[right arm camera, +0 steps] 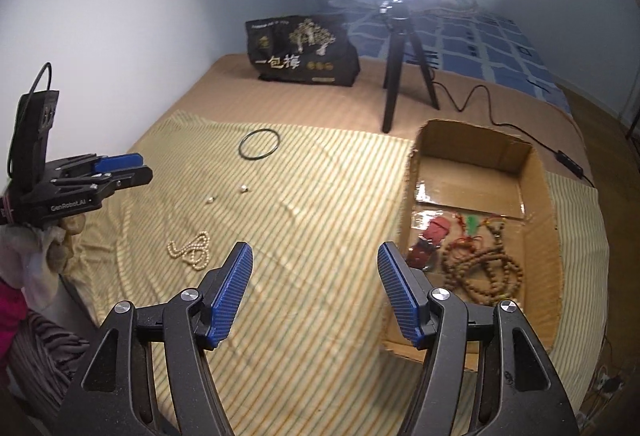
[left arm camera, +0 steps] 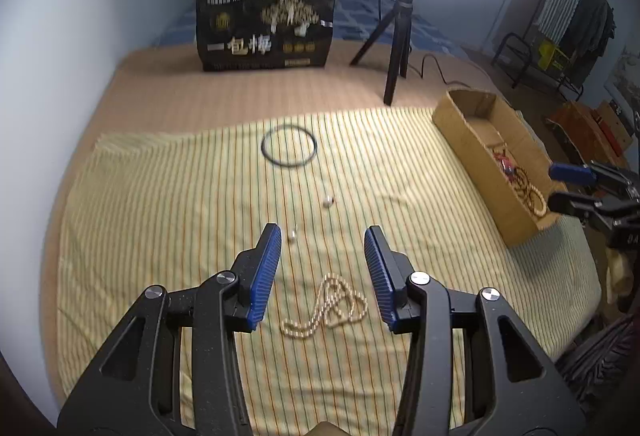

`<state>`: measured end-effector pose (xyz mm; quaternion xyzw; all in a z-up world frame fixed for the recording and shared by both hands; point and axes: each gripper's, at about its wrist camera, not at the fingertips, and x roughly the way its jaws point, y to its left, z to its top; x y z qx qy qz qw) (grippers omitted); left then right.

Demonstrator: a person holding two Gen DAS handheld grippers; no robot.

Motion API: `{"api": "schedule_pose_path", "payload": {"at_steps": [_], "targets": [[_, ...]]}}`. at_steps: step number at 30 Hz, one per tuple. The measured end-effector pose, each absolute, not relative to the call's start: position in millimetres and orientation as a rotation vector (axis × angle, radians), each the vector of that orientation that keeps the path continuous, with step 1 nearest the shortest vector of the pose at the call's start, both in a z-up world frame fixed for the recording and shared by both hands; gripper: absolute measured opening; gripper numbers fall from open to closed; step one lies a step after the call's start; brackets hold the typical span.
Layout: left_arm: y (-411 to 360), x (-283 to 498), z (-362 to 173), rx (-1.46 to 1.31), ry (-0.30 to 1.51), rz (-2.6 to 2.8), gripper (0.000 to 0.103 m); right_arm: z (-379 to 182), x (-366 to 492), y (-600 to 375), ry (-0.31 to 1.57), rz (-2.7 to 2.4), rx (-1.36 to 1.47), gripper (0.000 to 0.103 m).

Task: Organize jewelry
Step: 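Move both tools back over the cloth toward the pearl necklace and earrings, then close left tool on the pearl necklace while right tool grips a pearl earring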

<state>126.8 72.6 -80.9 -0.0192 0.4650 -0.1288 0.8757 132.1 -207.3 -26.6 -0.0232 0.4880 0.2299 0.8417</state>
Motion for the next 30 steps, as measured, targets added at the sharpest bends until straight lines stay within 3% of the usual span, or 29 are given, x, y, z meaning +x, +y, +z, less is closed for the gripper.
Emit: {"api": "schedule_pose_path", "payload": {"at_steps": [14, 25, 30], "targets": [[66, 112, -141, -0.074, 1.146, -0.344, 0.044, -64, 157, -163, 1.087, 0.548, 0.012, 0.064], [53, 112, -162, -0.037, 1.187, -0.353, 0.044, -104, 190, -106, 1.135, 0.654, -0.038, 0.064], [53, 113, -169, -0.035, 1.199, -0.354, 0.044, -124, 199, -82, 1.147, 0.684, -0.090, 0.047]]}}
